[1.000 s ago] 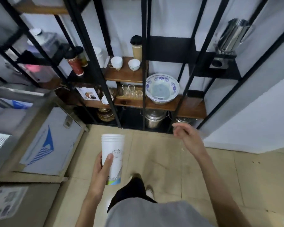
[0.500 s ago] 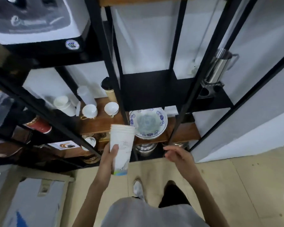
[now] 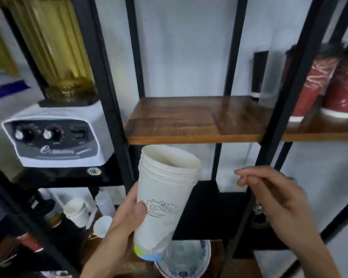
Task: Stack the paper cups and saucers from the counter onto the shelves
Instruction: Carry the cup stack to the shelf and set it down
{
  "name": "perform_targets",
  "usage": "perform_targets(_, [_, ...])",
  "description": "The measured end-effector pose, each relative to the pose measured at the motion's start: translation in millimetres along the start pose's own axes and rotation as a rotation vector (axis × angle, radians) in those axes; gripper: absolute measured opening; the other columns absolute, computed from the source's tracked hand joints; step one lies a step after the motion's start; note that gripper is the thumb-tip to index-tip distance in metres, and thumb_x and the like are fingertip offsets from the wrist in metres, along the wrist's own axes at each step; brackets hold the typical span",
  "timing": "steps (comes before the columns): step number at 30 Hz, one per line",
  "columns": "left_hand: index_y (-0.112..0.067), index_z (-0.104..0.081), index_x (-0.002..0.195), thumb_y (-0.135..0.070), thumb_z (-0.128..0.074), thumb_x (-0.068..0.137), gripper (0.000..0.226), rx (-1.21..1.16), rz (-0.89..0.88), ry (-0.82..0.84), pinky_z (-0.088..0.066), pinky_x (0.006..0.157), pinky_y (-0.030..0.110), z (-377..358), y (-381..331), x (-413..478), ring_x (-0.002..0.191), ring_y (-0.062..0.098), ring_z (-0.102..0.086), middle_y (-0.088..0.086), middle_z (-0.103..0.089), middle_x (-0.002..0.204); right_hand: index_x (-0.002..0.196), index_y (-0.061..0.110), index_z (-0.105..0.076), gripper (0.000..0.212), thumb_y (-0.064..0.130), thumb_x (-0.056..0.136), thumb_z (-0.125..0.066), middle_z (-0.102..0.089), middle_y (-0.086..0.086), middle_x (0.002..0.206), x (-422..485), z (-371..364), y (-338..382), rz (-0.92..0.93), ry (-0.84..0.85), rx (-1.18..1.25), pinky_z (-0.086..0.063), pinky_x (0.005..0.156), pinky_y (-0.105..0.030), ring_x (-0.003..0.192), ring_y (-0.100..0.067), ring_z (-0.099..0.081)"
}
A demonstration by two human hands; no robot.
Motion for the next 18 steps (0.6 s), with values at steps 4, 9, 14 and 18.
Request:
perform_targets(4, [-0.020, -0.074, 0.104, -0.041, -0.072, 0.084, 0.029, -0.157, -0.083, -0.126, -0.055, 0.067, 0.007, 4, -56, 43, 0.077, -0.007, -0.073, -0.008, -0.080, 0.079, 0.106, 0.029, -0.071, 0.024, 0.017, 0.096, -0.052, -0.069, 0.014, 0.099, 70, 17, 43, 0.213, -0.076, -0.189, -0.043, 0.074, -0.006, 0.093, -0.004, -0.065])
perform_targets(9, [-0.008, -0.051, 0.137, -0.031, -0.054, 0.097, 0.046, -0.109, -0.363, 0.068, -0.057, 0.070, 0.013, -18, -138, 86, 0.118, 0.021, -0.066, 0.002, -0.079, 0.100, 0.135, 0.019, -0.055, 0.038, 0.028, 0.102, -0.039, -0.059, 0.002, 0.132, 135, -29, 15, 0.048, 0.170, -0.612, -0.039, 0.107, -0.028, 0.123, -0.013, -0.051])
perform_targets(14, [-0.025, -0.046, 0.139, -0.046, -0.064, 0.086, 0.060, -0.090, -0.429, -0.065, -0.056, 0.082, 0.016, -29, -177, 134, 0.112, 0.007, -0.067, -0.008, -0.070, 0.124, 0.151, 0.025, -0.032, 0.074, 0.063, 0.094, -0.006, -0.032, 0.003, 0.159, 135, -50, -27, -0.147, 0.353, -0.913, -0.015, 0.122, -0.040, 0.148, -0.025, -0.023])
perform_targets(18, [-0.021, -0.044, 0.140, -0.031, -0.057, 0.096, 0.047, 0.054, -0.343, -0.103, -0.058, 0.082, 0.018, -38, -167, 209, 0.118, 0.016, -0.064, -0.003, -0.063, 0.130, 0.152, 0.025, -0.029, 0.079, 0.066, 0.091, 0.001, -0.030, 0.003, 0.161, 132, -49, -25, -0.088, 0.324, -0.959, -0.013, 0.121, -0.038, 0.148, -0.022, -0.023])
Point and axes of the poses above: each hand's wrist, its own x-axis towards the middle knuckle, its own z-axis out of the back of the hand, y = z × x, the point moved 9 cm from there along x, towards the middle knuckle
